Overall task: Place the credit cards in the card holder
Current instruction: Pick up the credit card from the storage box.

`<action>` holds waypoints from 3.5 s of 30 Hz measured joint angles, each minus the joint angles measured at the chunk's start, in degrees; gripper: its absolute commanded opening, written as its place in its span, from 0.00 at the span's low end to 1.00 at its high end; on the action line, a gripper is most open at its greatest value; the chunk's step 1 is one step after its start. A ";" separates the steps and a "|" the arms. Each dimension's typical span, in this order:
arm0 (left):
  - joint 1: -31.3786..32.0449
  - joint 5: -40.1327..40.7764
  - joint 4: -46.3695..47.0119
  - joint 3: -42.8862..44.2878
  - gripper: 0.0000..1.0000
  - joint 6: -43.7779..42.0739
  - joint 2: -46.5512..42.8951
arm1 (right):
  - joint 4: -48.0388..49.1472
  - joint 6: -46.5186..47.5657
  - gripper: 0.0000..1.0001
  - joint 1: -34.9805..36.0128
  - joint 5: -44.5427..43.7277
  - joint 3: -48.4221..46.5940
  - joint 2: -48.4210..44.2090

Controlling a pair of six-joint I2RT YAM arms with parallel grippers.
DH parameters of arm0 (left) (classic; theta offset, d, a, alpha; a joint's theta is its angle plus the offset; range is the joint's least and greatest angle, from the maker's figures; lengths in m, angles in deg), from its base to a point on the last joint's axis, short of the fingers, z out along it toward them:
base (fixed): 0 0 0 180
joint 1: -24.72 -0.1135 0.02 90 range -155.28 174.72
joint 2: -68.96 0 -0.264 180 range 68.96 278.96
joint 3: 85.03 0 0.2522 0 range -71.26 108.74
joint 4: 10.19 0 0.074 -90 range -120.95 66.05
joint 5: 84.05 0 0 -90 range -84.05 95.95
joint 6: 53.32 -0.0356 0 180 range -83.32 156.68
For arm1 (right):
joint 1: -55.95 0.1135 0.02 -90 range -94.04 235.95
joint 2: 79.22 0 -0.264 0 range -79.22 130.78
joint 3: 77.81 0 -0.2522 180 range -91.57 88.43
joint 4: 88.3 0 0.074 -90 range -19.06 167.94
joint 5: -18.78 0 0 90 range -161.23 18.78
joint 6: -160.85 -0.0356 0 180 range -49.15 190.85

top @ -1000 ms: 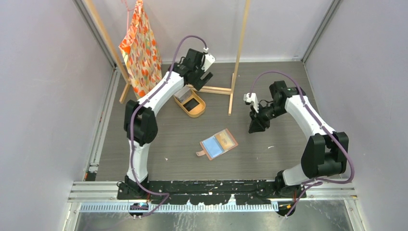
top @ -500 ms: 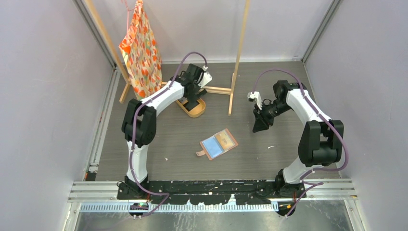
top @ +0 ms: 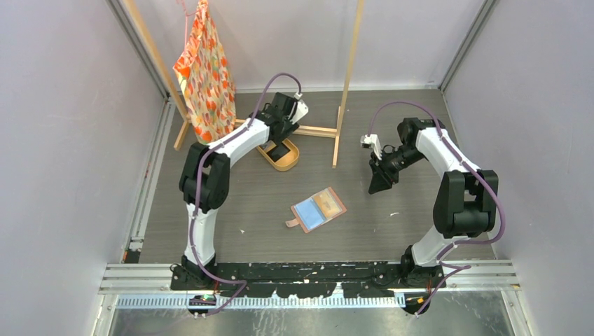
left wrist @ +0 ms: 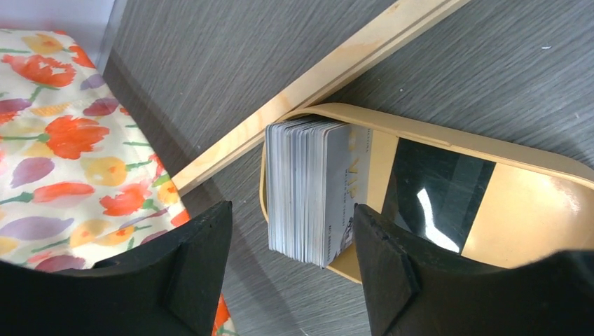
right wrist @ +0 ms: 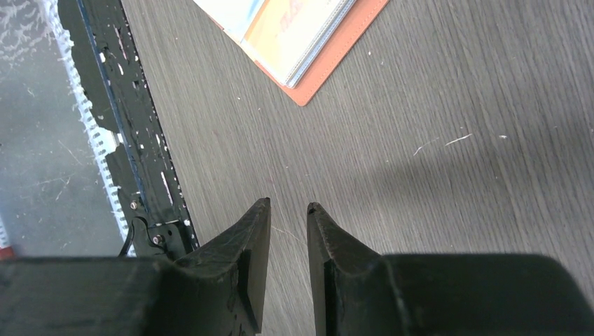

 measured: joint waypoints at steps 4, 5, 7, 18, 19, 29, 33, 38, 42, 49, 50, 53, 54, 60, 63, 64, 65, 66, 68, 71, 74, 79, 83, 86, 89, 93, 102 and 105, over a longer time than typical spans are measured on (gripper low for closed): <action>-0.02 -0.02 -0.20 0.09 0.64 -0.07 1.64 | -0.24 0.37 0.31 0.00 0.00 -0.02 0.00; -0.07 -0.02 -0.48 0.28 0.65 -0.07 2.29 | -0.24 0.42 0.31 0.00 0.00 -0.04 0.00; -0.11 0.00 -0.92 0.52 0.65 -0.09 3.10 | -0.28 0.50 0.31 0.00 0.00 -0.04 0.07; -0.59 2.29 -1.31 0.81 0.65 -0.09 4.31 | -0.79 0.57 0.31 0.00 0.02 -0.20 0.76; -0.63 2.58 -1.31 1.03 0.64 -0.09 4.48 | -0.81 0.57 0.31 0.00 0.04 -0.22 0.76; -0.68 4.44 -0.98 1.66 0.55 0.13 5.01 | -1.29 0.74 0.31 0.00 0.07 -0.26 1.25; -0.61 4.46 -0.79 1.64 0.52 0.17 4.98 | -1.36 0.76 0.31 0.00 0.07 -0.28 1.51; -0.48 4.46 -0.26 1.27 0.48 0.24 4.76 | -1.62 0.79 0.31 0.00 0.09 -0.42 1.51; -0.44 4.46 0.00 1.18 0.43 0.28 4.57 | -1.75 0.79 0.31 0.00 0.11 -0.66 1.53; -0.37 4.46 0.02 1.18 0.32 0.37 4.39 | -1.97 0.87 0.31 0.00 0.24 -0.79 1.53; -0.35 4.44 0.02 1.18 0.30 0.37 4.39 | -1.99 0.94 0.31 0.00 0.26 -0.81 1.53; -0.28 4.42 0.00 1.18 0.25 0.37 4.39 | -2.14 1.01 0.31 0.00 0.26 -0.81 1.62; -0.24 4.42 0.00 1.18 0.24 0.37 4.39 | -2.14 1.01 0.31 0.00 0.26 -0.81 1.66; -0.13 4.39 0.00 1.18 0.15 0.39 4.39 | -2.21 1.20 0.31 0.00 0.26 -0.87 1.90; -0.07 4.42 0.00 1.18 0.11 0.42 4.39 | -2.34 1.27 0.31 0.00 0.28 -0.90 1.90; -0.07 4.39 -0.02 1.18 0.09 0.39 4.39 | -2.34 1.27 0.31 0.00 0.28 -0.90 1.90; -0.07 4.39 -0.02 1.18 0.08 0.42 4.39 | -2.34 1.31 0.31 0.00 0.28 -0.90 1.90; -0.07 4.39 -0.04 1.18 0.07 0.39 4.39 | -2.36 1.40 0.31 0.00 0.28 -0.90 1.90; -0.07 4.39 -0.04 1.18 0.05 0.42 4.39 | -2.36 1.44 0.31 0.00 0.26 -0.90 1.90; -0.04 4.35 -0.07 1.18 0.03 0.42 4.37 | -2.38 1.62 0.31 0.00 0.28 -0.90 1.90; -0.04 4.17 -0.15 1.18 0.01 0.48 4.35 | -2.40 1.64 0.30 0.00 0.28 -0.90 1.90; -0.04 3.43 -0.68 1.20 0.00 0.70 4.33 | -2.56 1.66 0.30 0.00 0.28 -0.90 1.90; -0.11 2.23 -1.18 1.20 0.00 1.27 3.74 | -2.58 1.68 0.31 0.00 0.26 -0.90 1.90; -0.11 1.55 -1.27 1.20 0.00 1.68 2.62 | -2.58 1.73 0.31 0.00 0.28 -0.90 1.90; -0.11 1.11 -1.27 1.20 0.00 1.70 1.46 | -2.58 1.81 0.31 0.00 0.26 -0.90 1.90; -0.13 0.39 -1.29 1.20 0.00 1.79 0.57 | -2.60 1.84 0.31 0.00 0.28 -0.90 1.90; 0.00 -2.84 -2.71 1.14 0.00 3.21 -0.81 | -2.93 1.92 0.31 0.00 0.96 -0.90 1.90; 0.33 -3.61 -3.13 0.74 0.00 3.54 -2.10 | -3.17 1.99 0.30 0.00 1.44 -0.90 1.90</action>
